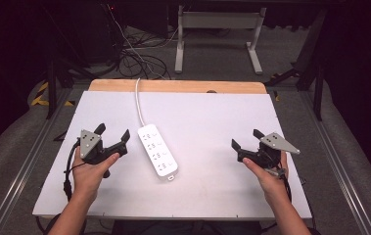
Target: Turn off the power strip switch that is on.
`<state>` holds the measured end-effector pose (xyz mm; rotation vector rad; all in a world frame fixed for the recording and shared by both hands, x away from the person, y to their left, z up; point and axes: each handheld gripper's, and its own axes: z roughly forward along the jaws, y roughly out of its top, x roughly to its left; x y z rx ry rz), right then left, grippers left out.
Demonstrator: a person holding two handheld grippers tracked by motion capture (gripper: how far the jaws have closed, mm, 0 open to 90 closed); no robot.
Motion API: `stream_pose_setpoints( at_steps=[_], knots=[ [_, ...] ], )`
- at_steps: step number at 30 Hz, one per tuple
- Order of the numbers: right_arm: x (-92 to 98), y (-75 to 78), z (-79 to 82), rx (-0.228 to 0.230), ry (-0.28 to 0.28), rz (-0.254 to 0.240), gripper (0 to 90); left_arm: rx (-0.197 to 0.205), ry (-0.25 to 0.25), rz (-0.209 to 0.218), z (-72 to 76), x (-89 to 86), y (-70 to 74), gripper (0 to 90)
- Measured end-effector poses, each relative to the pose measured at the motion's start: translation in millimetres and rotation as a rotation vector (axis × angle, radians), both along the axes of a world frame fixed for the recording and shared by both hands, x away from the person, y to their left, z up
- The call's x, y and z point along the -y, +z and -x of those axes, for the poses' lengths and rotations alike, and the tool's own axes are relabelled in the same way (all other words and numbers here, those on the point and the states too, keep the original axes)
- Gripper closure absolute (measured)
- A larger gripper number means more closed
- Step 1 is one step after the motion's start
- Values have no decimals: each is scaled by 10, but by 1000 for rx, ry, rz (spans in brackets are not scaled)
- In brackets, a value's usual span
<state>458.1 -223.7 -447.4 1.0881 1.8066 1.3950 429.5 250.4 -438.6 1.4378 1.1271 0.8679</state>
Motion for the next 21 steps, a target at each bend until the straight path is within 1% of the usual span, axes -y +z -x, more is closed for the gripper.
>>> stream_pose_setpoints(
  at_steps=[2,5,6,7,8,9,10,11,12,14,15,16,17,18,19,20,21],
  knots=[
    [-3,-2,0,-1,0,-1,109,6,-1,2,5,-12,2,184],
    [-7,-5,-4,-4,1,1,114,6,-9,8,9,-21,7,227],
    [-9,-6,-3,-8,4,-1,118,6,-9,8,9,-21,7,254],
    [-8,-8,-4,-11,7,1,119,3,-29,15,14,-26,15,294],
    [-8,-9,-5,-12,6,1,119,3,-29,15,14,-26,15,342],
    [-6,-9,-6,-14,6,-2,119,-12,-55,16,21,-32,23,384],
    [-3,-8,-7,-17,7,-6,120,-12,-55,16,21,-32,23,426],
    [-3,-8,-7,-17,7,-6,120,-24,-72,14,22,-39,29,426],
    [1,-3,-7,-22,0,-14,120,-30,-85,15,23,-46,30,479],
    [6,-1,-9,-20,0,-13,120,-30,-86,16,25,-54,32,490],
    [8,0,-10,-21,1,-13,120,-31,-90,20,30,-66,36,533],
    [8,0,-10,-21,1,-13,120,-26,-95,29,33,-76,40,533],
    [3,-4,-11,-24,4,-12,118,-32,-102,35,42,-91,50,627],
    [3,-4,-11,-24,4,-12,118,-40,-108,46,50,-103,60,627],
    [-5,-8,-12,-22,4,-4,112,-68,-123,65,68,-121,77,712],
    [-5,-8,-12,-22,4,-4,112,-68,-123,65,68,-121,77,728],
    [-9,-11,-13,-23,2,-1,107,-85,-126,69,74,-127,84,746]
  ],
)
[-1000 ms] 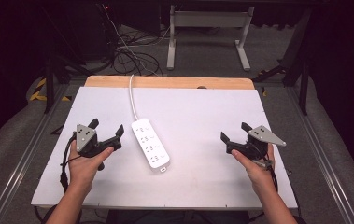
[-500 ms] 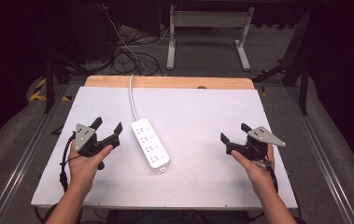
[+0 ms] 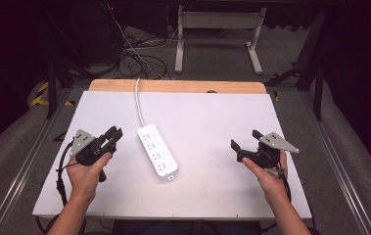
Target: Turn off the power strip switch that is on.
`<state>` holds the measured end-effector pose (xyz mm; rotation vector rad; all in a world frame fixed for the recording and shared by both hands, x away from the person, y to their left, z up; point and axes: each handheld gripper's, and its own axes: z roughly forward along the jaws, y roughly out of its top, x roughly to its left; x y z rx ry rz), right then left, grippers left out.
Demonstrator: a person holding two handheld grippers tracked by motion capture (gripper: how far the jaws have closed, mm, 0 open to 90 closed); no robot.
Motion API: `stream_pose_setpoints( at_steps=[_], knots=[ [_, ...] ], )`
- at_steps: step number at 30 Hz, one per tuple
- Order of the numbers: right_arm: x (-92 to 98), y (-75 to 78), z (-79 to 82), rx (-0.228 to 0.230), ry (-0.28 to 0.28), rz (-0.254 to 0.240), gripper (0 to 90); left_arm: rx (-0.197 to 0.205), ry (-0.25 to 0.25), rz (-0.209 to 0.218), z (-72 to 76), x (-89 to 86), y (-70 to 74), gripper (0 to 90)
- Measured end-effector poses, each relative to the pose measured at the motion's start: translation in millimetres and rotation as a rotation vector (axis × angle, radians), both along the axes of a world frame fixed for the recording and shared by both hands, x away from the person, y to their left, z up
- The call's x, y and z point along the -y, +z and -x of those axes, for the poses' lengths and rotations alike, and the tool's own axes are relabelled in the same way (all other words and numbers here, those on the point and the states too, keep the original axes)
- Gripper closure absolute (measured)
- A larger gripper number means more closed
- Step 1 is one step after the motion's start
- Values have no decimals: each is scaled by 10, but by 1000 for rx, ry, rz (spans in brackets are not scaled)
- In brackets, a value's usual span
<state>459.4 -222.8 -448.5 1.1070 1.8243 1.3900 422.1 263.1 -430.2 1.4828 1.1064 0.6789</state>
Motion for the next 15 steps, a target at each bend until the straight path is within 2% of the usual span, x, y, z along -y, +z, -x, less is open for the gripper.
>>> stream_pose_setpoints(
  at_steps=[3,9,11,12,14,15],
  knots=[
    [-3,-4,-1,-5,-1,-3,106,-44,-23,37,4,-47,23,779],
    [-4,-9,-4,-11,4,2,108,-64,-33,27,19,-69,52,900],
    [-8,-12,-4,-13,4,2,110,-81,-43,30,11,-66,63,900],
    [-9,-20,-3,-18,3,-1,113,-100,-52,51,-2,-69,72,900],
    [-7,-32,-1,-23,-1,0,113,-155,-80,145,-90,-84,133,900],
    [-7,-32,-1,-23,-1,0,113,-155,-80,145,-90,-84,133,900]
  ],
)
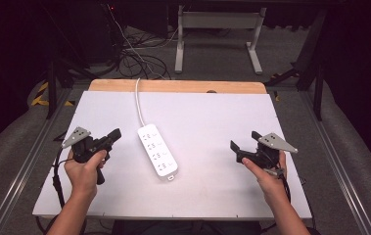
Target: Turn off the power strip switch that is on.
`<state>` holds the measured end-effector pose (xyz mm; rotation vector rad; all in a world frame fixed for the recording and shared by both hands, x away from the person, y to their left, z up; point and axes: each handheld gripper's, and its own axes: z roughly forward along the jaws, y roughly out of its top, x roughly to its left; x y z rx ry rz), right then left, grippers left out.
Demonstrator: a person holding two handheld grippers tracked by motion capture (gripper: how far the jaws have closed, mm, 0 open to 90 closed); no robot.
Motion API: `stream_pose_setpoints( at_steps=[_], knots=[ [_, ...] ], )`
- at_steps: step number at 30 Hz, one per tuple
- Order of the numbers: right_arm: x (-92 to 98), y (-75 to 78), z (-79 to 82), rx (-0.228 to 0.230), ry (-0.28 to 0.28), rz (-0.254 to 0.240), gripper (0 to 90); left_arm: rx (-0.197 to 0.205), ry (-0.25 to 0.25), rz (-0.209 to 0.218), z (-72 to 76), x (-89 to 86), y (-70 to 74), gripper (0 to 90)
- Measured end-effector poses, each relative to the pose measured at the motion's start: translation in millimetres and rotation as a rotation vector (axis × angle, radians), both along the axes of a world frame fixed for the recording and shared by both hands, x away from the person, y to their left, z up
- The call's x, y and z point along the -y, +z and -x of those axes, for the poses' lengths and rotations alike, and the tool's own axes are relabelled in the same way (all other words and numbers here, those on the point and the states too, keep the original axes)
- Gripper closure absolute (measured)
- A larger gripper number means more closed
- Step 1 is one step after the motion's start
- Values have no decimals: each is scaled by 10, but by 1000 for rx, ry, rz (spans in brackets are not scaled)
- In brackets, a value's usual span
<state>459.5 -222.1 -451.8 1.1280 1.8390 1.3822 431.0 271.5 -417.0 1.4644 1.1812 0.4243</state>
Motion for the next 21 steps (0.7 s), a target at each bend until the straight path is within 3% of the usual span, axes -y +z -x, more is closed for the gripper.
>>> stream_pose_setpoints(
  at_steps=[3,6,11,17,21],
  knots=[
    [11,-19,-3,-13,-8,1,114,4,0,-38,-61,75,117,900],
    [10,-21,-16,-13,-8,0,117,35,-17,-141,-116,253,190,900],
    [5,-10,-11,-11,1,-3,119,4,-72,-251,-297,508,148,900],
    [-4,-15,-15,-15,5,2,125,-25,-89,-286,-502,614,91,900],
    [-22,-21,-19,-17,14,14,132,-52,-130,-357,-691,726,31,900]
  ],
)
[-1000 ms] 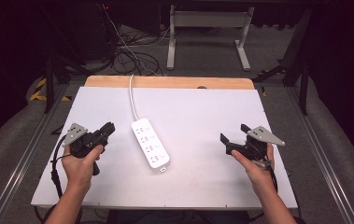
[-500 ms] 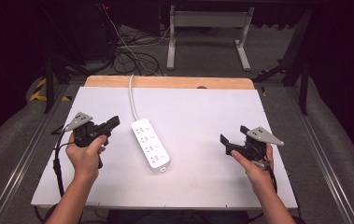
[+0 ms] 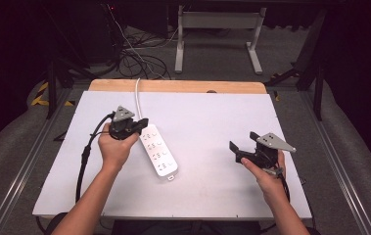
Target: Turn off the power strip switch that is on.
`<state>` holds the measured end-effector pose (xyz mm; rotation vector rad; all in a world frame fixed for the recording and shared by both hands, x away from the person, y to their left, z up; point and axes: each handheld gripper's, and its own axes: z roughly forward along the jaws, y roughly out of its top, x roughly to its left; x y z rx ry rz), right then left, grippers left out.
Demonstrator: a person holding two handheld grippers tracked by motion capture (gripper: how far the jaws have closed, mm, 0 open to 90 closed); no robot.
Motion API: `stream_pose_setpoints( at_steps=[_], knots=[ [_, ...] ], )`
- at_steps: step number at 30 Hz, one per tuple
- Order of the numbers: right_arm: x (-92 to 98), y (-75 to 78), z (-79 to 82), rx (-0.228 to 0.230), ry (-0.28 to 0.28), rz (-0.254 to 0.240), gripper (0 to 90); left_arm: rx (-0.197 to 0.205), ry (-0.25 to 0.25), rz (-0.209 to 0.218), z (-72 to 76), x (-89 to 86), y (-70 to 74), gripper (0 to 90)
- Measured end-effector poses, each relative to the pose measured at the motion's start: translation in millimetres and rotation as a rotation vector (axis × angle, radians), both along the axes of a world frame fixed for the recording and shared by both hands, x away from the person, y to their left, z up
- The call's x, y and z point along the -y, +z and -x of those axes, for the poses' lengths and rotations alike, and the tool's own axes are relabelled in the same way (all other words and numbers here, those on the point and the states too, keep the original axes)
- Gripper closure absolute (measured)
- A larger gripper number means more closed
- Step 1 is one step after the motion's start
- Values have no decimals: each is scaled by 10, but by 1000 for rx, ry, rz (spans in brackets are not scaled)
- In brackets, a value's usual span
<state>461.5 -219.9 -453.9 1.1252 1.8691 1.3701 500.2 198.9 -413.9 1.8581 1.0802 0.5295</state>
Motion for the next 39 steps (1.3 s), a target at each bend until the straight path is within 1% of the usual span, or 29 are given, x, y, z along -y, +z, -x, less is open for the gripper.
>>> stream_pose_setpoints(
  at_steps=[2,4,5,6,7,9,10,13,14,15,16,18,19,22,26,27,29,30,32,33,34,36,39],
  knots=[
    [-13,1,5,0,8,0,136,-18,-13,-28,-93,56,-48,900],
    [-18,3,7,2,12,4,136,-53,-22,-35,-169,82,-112,900],
    [-22,7,9,3,18,5,137,-70,-21,-40,-196,79,-142,900],
    [-27,13,14,3,17,3,137,-84,-19,-57,-209,70,-162,900],
    [-25,17,18,7,18,5,136,-93,-12,-63,-223,58,-177,900],
    [-23,20,27,8,19,9,137,-112,-2,-48,-253,30,-201,900],
    [-22,21,31,7,20,10,136,-122,-6,-46,-261,37,-219,900],
    [-23,20,33,6,21,9,136,-128,-33,-74,-271,93,-271,900],
    [-26,19,32,6,20,10,136,-125,-38,-91,-271,110,-278,900],
    [-36,16,30,6,25,11,136,-134,-44,-81,-268,130,-291,900],
    [-43,16,31,4,23,8,136,-137,-43,-89,-278,136,-307,900],
    [-43,10,27,3,26,19,135,-142,-42,-93,-286,135,-318,900],
    [-43,10,27,3,26,19,135,-151,-42,-91,-294,138,-330,900],
    [-41,5,32,-1,27,19,135,-158,-37,-101,-318,140,-358,900],
    [-32,2,44,-1,25,18,135,-157,-38,-116,-334,152,-378,900],
    [-32,2,44,-1,25,18,135,-164,-37,-114,-332,159,-382,900],
    [-31,0,47,-3,24,20,135,-164,-35,-124,-341,158,-390,900],
    [-29,0,49,-4,24,20,135,-159,-34,-137,-350,147,-393,900],
    [-30,0,50,-5,24,19,136,-157,-30,-145,-355,146,-397,900],
    [-31,-1,49,-5,23,19,136,-167,-32,-128,-354,154,-406,900],
    [-32,-3,49,-6,23,19,136,-174,-31,-125,-354,158,-413,900],
    [-33,-5,47,-8,25,24,136,-171,-36,-142,-361,168,-430,900],
    [-34,-4,47,-7,26,22,136,-175,-37,-142,-358,184,-438,900]
  ],
)
